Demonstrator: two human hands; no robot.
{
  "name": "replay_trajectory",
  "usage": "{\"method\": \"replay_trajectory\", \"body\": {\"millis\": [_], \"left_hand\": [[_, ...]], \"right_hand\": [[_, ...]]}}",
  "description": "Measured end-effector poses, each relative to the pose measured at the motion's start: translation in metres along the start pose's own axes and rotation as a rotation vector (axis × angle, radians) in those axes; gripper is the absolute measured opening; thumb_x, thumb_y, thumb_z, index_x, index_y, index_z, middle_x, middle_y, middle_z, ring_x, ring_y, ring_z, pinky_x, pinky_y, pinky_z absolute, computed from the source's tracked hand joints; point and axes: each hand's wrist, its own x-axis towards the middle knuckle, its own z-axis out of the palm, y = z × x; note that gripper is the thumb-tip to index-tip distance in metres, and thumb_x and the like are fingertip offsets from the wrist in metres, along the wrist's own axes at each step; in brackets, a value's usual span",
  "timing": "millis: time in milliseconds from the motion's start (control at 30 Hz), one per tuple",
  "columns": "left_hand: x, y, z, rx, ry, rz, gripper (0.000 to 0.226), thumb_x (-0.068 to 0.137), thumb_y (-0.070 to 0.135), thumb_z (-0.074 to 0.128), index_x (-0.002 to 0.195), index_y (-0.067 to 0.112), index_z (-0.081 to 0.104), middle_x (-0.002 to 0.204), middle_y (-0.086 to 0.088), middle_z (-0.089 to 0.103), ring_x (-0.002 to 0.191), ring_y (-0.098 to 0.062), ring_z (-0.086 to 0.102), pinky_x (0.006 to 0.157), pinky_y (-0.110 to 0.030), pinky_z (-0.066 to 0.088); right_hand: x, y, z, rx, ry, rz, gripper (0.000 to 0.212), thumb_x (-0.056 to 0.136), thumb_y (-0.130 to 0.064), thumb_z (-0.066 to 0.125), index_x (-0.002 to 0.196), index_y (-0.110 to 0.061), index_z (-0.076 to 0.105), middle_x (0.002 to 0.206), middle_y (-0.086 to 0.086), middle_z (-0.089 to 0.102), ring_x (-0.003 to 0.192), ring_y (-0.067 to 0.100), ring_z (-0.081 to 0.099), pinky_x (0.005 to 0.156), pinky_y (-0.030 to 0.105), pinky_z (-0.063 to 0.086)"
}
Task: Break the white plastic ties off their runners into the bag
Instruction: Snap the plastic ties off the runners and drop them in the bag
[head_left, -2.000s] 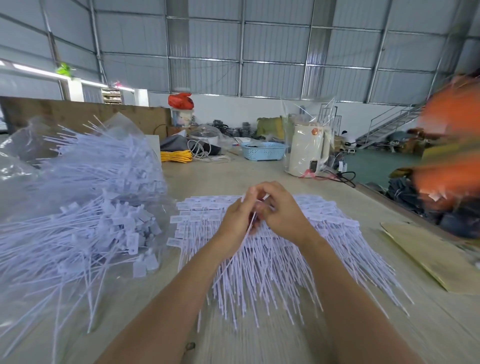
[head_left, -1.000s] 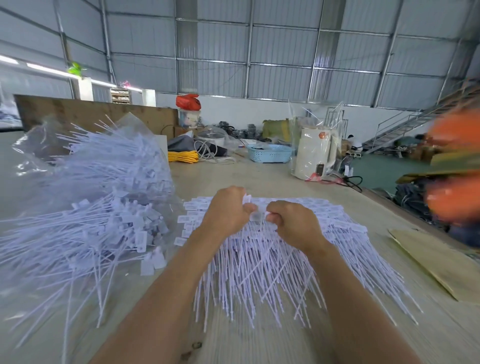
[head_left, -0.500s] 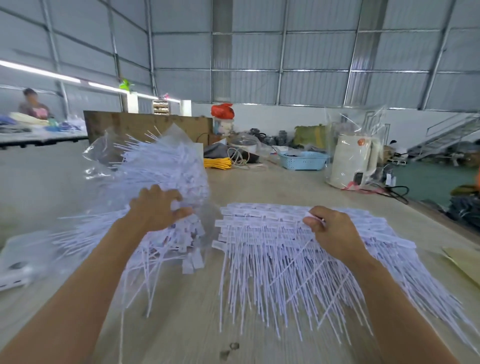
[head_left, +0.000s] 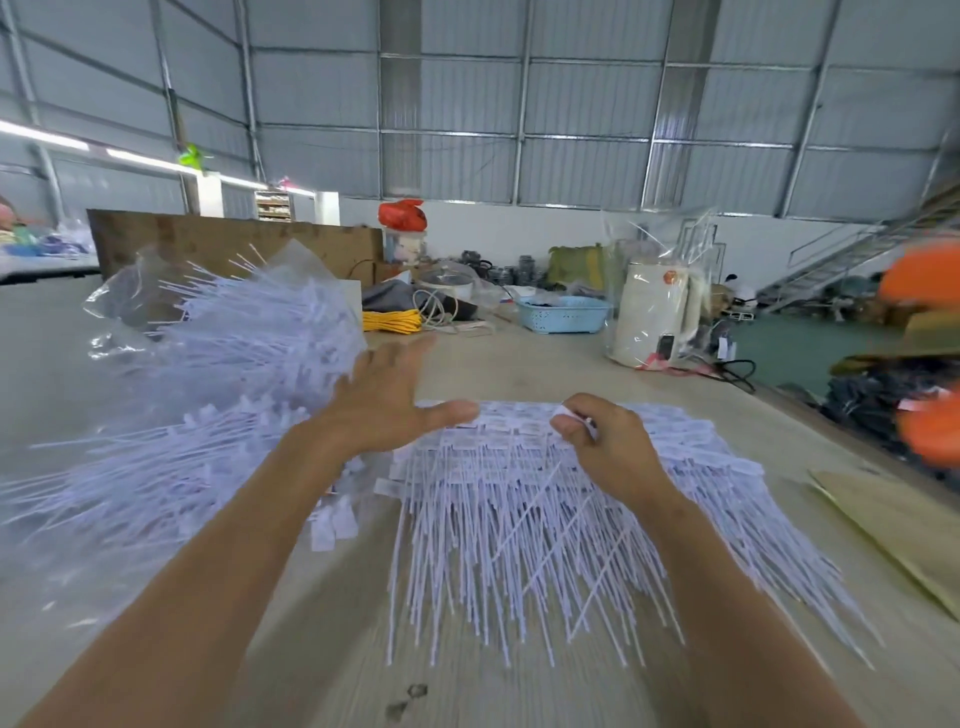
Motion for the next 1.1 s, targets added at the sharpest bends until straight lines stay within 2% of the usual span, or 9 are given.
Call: {"method": "replay_trajectory", "body": {"millis": [167, 233, 333, 533, 633, 700, 767, 967, 1100], "left_hand": [[0.009, 0.078, 0.062, -0.663, -0.097, 0.105, 0.054, 0.088, 0.055, 0.050, 0.121, 0.013, 0.056, 0.114, -0.006, 0.063, 0.096, -0.015, 0.061, 0.089, -0.035, 0.050], [0.008, 0.090, 0.082, -0.891, -0.129, 0.060, 0.046, 0.090, 0.047, 0.054, 0.100, 0.003, 0.063, 0.086, -0.007, 0.069, 0.074, -0.019, 0.068, 0.080, -0.037, 0.056], [0.006, 0.093, 0.100, -1.162, -0.110, -0.038, 0.032, 0.093, 0.033, 0.057, 0.091, 0.002, 0.064, 0.074, -0.008, 0.069, 0.065, -0.022, 0.069, 0.064, -0.032, 0.060], [0.003, 0.087, 0.107, -1.213, 0.105, -0.089, 0.023, 0.096, 0.014, 0.055, 0.075, 0.006, 0.059, 0.049, -0.002, 0.062, 0.042, -0.013, 0.059, 0.041, -0.020, 0.046], [0.003, 0.084, 0.106, -1.187, 0.217, -0.039, 0.024, 0.097, 0.015, 0.051, 0.074, 0.011, 0.055, 0.048, 0.002, 0.058, 0.040, -0.008, 0.052, 0.040, -0.017, 0.040], [0.006, 0.080, 0.106, -1.170, 0.274, -0.050, 0.025, 0.097, 0.016, 0.051, 0.073, 0.012, 0.053, 0.051, 0.000, 0.054, 0.041, -0.007, 0.047, 0.042, -0.019, 0.038], [0.007, 0.077, 0.108, -1.213, 0.239, -0.097, 0.023, 0.096, 0.019, 0.053, 0.074, 0.013, 0.054, 0.055, -0.001, 0.053, 0.040, -0.004, 0.045, 0.042, -0.018, 0.036], [0.003, 0.080, 0.108, -1.136, 0.201, -0.059, 0.025, 0.095, 0.024, 0.056, 0.070, 0.017, 0.059, 0.046, 0.008, 0.050, 0.037, -0.002, 0.039, 0.040, -0.015, 0.032], [0.004, 0.081, 0.104, -0.915, 0.274, -0.009, 0.024, 0.096, 0.025, 0.054, 0.073, 0.016, 0.057, 0.056, 0.002, 0.051, 0.051, -0.011, 0.044, 0.052, -0.026, 0.034]], "right_hand": [[0.001, -0.002, 0.001, 0.025, 0.034, -0.077, 0.014, 0.091, -0.012, 0.058, 0.095, -0.001, 0.065, 0.089, 0.007, 0.049, 0.079, 0.021, 0.052, 0.069, 0.026, 0.038], [0.000, 0.001, 0.003, 0.012, 0.034, -0.050, 0.015, 0.091, -0.006, 0.053, 0.098, -0.002, 0.065, 0.094, 0.006, 0.047, 0.079, 0.021, 0.054, 0.071, 0.028, 0.043], [-0.003, 0.006, 0.006, 0.015, 0.025, -0.048, 0.017, 0.090, -0.006, 0.053, 0.101, -0.004, 0.065, 0.098, 0.006, 0.045, 0.081, 0.022, 0.056, 0.072, 0.026, 0.044], [-0.004, 0.007, 0.010, 0.188, -0.036, 0.106, 0.049, 0.081, -0.029, 0.070, 0.123, -0.019, 0.047, 0.102, -0.008, 0.043, 0.079, 0.000, 0.047, 0.065, 0.006, 0.035], [-0.002, 0.006, 0.006, 0.153, -0.150, 0.145, 0.031, 0.087, -0.033, 0.064, 0.109, -0.012, 0.057, 0.096, 0.000, 0.060, 0.085, 0.016, 0.058, 0.072, 0.025, 0.046], [-0.002, 0.006, 0.002, 0.129, -0.201, 0.108, 0.031, 0.092, -0.029, 0.057, 0.089, 0.001, 0.061, 0.079, 0.011, 0.062, 0.068, 0.022, 0.060, 0.069, 0.041, 0.050], [-0.003, 0.004, 0.001, 0.112, -0.212, 0.071, 0.033, 0.095, -0.021, 0.053, 0.076, 0.006, 0.060, 0.067, 0.011, 0.057, 0.052, 0.011, 0.053, 0.065, 0.038, 0.047], [-0.004, 0.003, 0.003, 0.109, -0.228, 0.062, 0.030, 0.095, -0.024, 0.052, 0.067, -0.014, 0.054, 0.063, -0.003, 0.048, 0.065, 0.019, 0.046, 0.064, 0.033, 0.036], [-0.004, 0.000, 0.004, 0.016, -0.193, 0.010, 0.027, 0.094, -0.026, 0.053, 0.074, -0.007, 0.054, 0.069, 0.005, 0.051, 0.069, 0.024, 0.047, 0.063, 0.036, 0.038]]}}
